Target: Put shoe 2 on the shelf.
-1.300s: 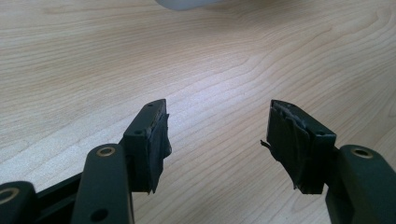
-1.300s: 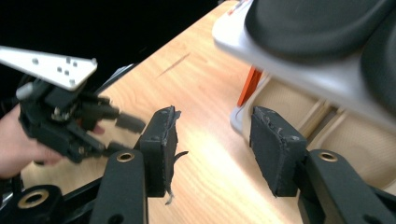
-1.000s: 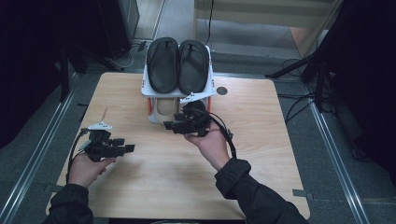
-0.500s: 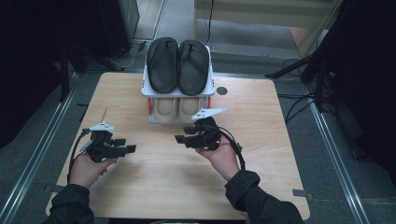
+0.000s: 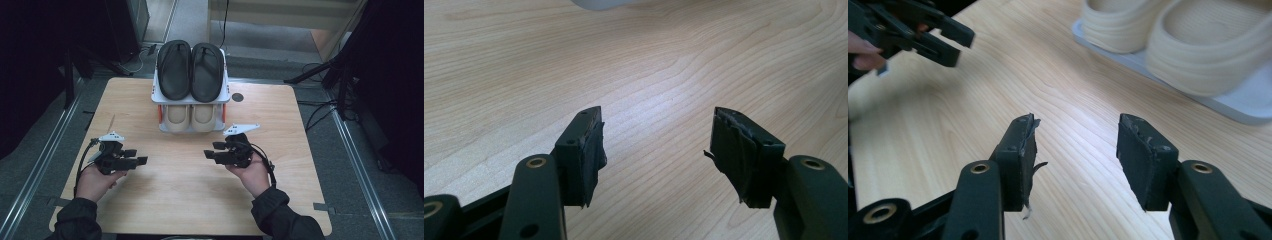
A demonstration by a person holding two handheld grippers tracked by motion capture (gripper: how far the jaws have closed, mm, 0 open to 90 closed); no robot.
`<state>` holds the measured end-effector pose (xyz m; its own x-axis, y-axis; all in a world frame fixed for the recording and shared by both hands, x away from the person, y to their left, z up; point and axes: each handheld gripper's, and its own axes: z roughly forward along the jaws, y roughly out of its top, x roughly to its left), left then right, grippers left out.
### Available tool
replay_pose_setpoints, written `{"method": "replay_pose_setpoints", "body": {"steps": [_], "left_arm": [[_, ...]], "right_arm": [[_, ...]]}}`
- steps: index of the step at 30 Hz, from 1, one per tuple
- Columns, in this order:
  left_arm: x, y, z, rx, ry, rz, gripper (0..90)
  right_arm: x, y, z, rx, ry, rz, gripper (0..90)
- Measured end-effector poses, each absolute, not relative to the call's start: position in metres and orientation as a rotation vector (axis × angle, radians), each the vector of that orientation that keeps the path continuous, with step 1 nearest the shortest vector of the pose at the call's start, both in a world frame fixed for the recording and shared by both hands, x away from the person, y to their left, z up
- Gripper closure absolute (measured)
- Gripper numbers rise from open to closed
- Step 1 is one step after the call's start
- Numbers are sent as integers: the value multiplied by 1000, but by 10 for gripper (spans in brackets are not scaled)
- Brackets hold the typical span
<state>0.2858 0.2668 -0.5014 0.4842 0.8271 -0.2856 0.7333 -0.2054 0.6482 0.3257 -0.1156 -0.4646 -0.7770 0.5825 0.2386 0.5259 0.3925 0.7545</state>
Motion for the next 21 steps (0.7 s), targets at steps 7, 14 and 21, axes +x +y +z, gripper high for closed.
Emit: {"method": "replay_pose_setpoints", "body": {"steps": [7, 14, 21], "left_arm": [[285, 265, -501, 1983, 1281, 155, 385], [285, 261, -502, 2002, 1266, 154, 384], [287, 255, -503, 2027, 1243, 144, 382]], "right_arm": [[323, -134, -470, 1053, 2537, 1362, 504], [321, -148, -475, 1093, 2486, 1391, 504], [317, -162, -482, 1100, 2445, 1361, 503]]}}
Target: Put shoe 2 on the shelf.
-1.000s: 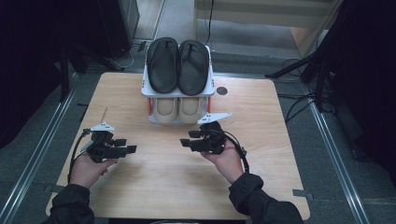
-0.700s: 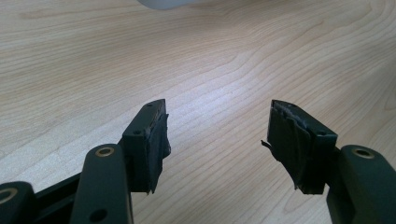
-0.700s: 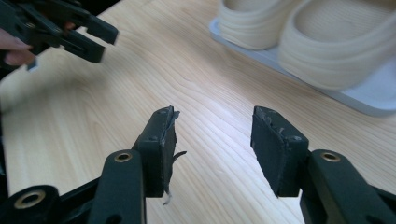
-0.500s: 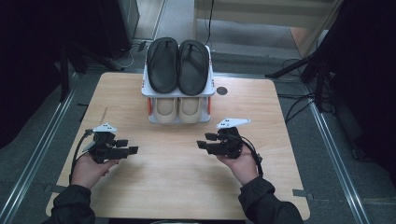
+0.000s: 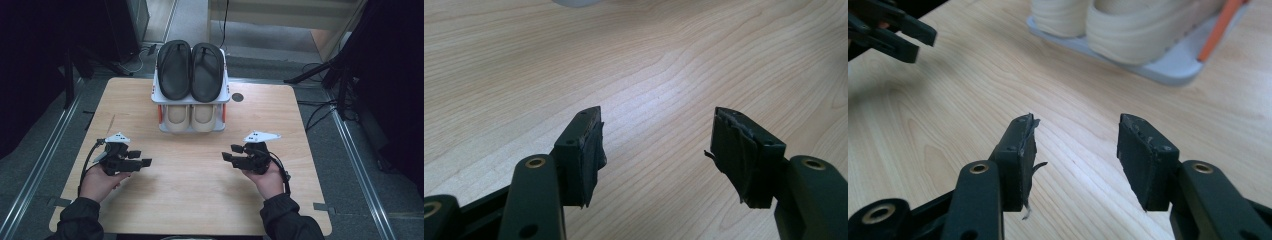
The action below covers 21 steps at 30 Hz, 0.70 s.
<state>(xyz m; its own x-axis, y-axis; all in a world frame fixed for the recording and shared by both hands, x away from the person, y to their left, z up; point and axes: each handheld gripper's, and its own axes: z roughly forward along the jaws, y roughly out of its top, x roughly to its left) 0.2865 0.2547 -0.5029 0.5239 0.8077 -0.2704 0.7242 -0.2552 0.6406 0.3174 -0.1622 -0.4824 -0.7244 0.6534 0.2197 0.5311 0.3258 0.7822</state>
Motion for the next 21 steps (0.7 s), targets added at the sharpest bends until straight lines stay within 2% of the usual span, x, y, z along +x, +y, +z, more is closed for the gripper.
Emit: {"method": "replay_pose_setpoints", "body": {"steps": [7, 21], "left_arm": [[287, 252, -505, 2037, 1237, 146, 380], [288, 251, -506, 2061, 1231, 147, 375]], "right_arm": [[328, -167, -491, 1268, 2436, 1395, 500], [332, -166, -495, 1265, 2445, 1341, 496]]}}
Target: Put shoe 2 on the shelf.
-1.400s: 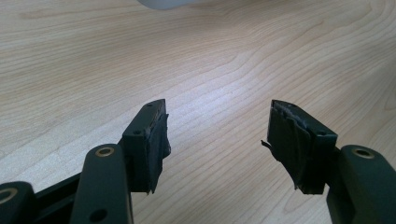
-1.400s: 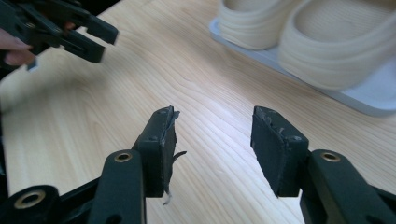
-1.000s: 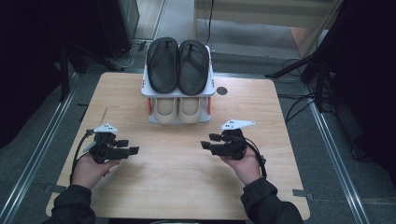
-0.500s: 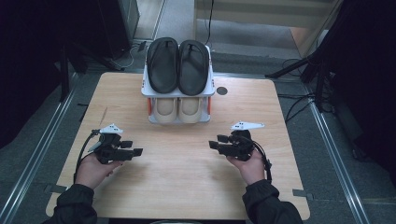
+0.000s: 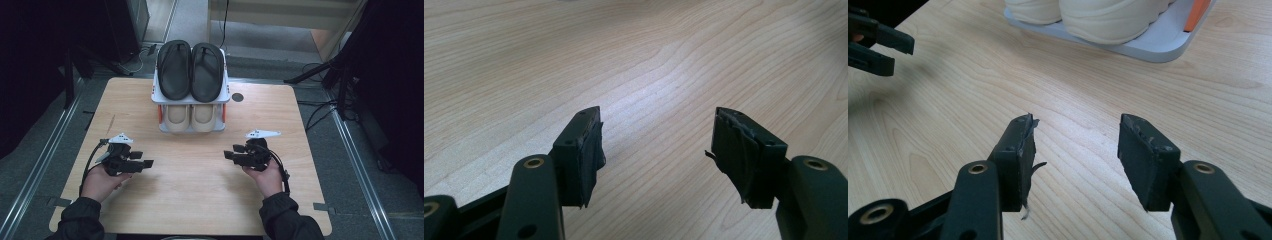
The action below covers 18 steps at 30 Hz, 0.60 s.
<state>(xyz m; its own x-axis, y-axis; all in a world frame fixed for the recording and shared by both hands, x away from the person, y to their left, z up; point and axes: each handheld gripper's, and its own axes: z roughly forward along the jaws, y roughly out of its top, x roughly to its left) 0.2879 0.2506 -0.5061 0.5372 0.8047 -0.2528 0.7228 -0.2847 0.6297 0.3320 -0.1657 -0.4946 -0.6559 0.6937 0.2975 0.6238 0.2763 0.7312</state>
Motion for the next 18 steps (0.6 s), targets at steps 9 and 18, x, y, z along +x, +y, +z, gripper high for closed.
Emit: {"method": "replay_pose_setpoints", "body": {"steps": [9, 18], "left_arm": [[288, 250, -507, 2068, 1232, 141, 372], [288, 248, -508, 2080, 1232, 134, 366]], "right_arm": [[332, -165, -495, 1259, 2455, 1333, 493], [332, -164, -496, 1250, 2468, 1322, 488]]}}
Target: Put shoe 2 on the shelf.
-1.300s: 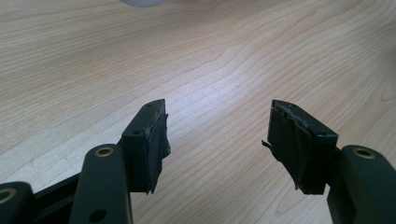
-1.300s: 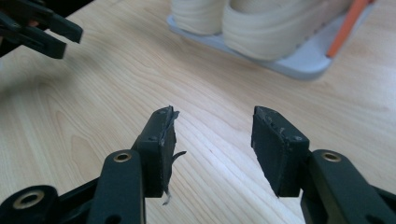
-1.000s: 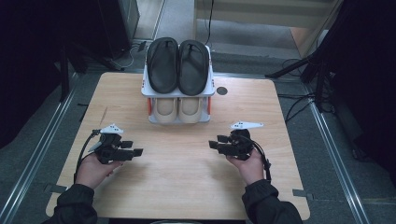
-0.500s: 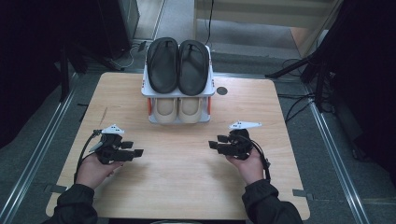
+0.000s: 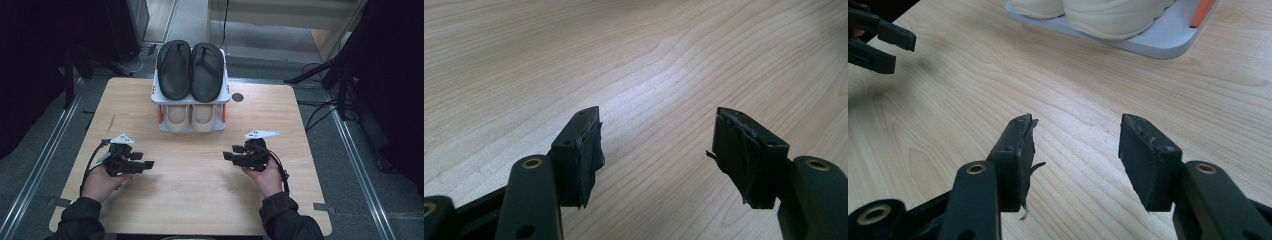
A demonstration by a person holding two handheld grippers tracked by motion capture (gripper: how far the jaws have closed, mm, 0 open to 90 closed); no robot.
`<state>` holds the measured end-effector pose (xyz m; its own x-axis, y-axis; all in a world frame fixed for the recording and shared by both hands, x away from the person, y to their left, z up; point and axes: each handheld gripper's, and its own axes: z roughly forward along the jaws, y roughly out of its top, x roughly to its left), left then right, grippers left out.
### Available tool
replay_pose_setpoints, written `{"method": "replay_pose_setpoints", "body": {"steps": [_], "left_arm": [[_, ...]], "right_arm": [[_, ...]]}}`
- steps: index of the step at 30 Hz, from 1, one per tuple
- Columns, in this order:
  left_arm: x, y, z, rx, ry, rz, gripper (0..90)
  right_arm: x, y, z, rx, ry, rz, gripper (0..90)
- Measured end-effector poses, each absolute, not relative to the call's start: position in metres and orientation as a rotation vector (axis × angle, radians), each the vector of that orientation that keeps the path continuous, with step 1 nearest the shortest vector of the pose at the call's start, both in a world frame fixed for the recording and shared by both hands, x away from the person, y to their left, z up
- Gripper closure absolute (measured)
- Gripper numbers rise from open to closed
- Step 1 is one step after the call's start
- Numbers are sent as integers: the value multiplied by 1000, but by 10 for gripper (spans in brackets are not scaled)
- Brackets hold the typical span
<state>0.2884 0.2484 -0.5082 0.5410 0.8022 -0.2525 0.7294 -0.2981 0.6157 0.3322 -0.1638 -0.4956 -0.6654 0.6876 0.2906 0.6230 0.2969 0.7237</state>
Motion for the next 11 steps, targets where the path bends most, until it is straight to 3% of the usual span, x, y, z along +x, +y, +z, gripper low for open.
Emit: {"method": "replay_pose_setpoints", "body": {"steps": [7, 11], "left_arm": [[289, 248, -509, 2087, 1237, 121, 359], [289, 245, -511, 2107, 1226, 131, 350]], "right_arm": [[332, -163, -496, 1250, 2479, 1311, 481], [333, -161, -498, 1246, 2500, 1299, 434]]}}
